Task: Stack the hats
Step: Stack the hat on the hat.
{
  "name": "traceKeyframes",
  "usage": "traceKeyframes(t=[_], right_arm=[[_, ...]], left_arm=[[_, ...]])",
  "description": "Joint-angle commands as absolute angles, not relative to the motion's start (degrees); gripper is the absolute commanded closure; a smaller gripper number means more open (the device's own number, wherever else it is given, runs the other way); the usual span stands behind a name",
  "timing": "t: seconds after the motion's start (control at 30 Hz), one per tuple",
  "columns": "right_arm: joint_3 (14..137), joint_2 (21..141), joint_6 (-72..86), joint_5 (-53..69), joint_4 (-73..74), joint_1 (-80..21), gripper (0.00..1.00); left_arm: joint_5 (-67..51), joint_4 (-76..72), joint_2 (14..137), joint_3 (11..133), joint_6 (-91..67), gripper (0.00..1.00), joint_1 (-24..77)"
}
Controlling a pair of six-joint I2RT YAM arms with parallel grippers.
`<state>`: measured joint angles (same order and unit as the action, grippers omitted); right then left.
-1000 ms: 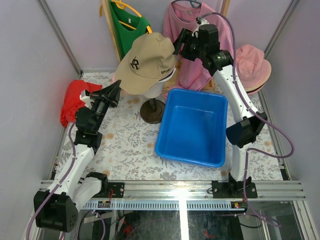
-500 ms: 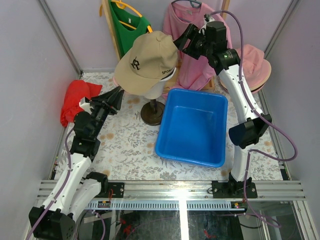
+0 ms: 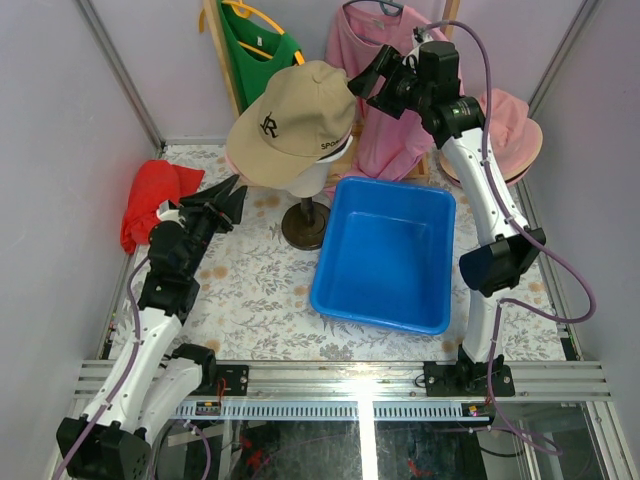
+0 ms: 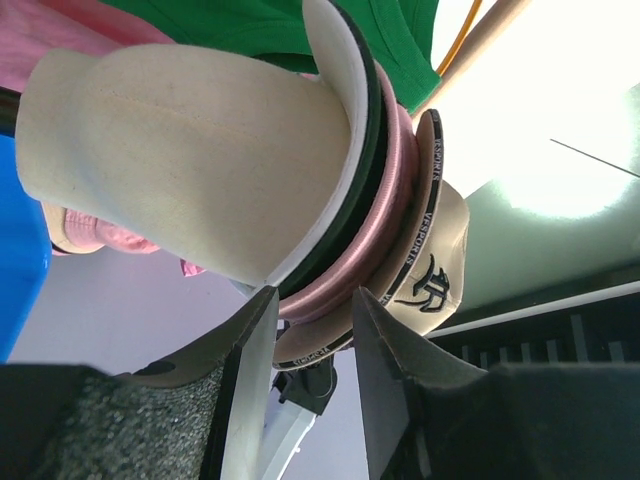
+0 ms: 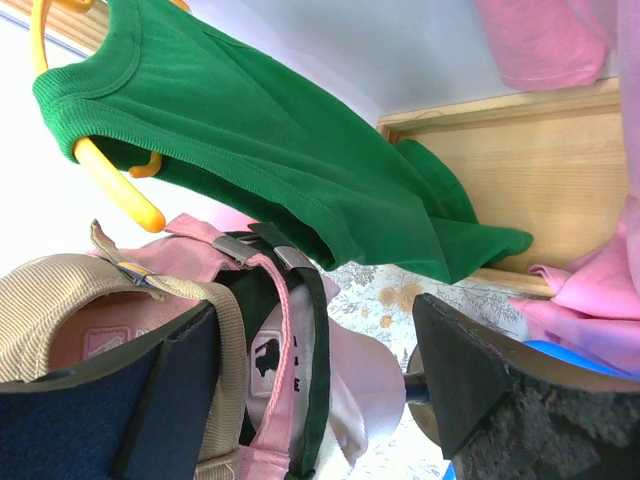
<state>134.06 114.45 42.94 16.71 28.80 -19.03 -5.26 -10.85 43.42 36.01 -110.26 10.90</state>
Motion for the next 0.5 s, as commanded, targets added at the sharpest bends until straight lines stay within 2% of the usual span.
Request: traceKeyframes(t=[0.0, 0.47], right_arm=[[133.63, 110.46, 43.15, 17.83, 25.77, -17.17, 0.19], [129.69, 105.06, 43.49, 17.23, 24.2, -14.55, 0.18]], left_arm=[[-2.85, -9.65, 42.3, 39.41, -109.52, 0.65, 11.23], [0.76, -6.22, 42.66, 44.63, -109.52, 0.65, 11.24]])
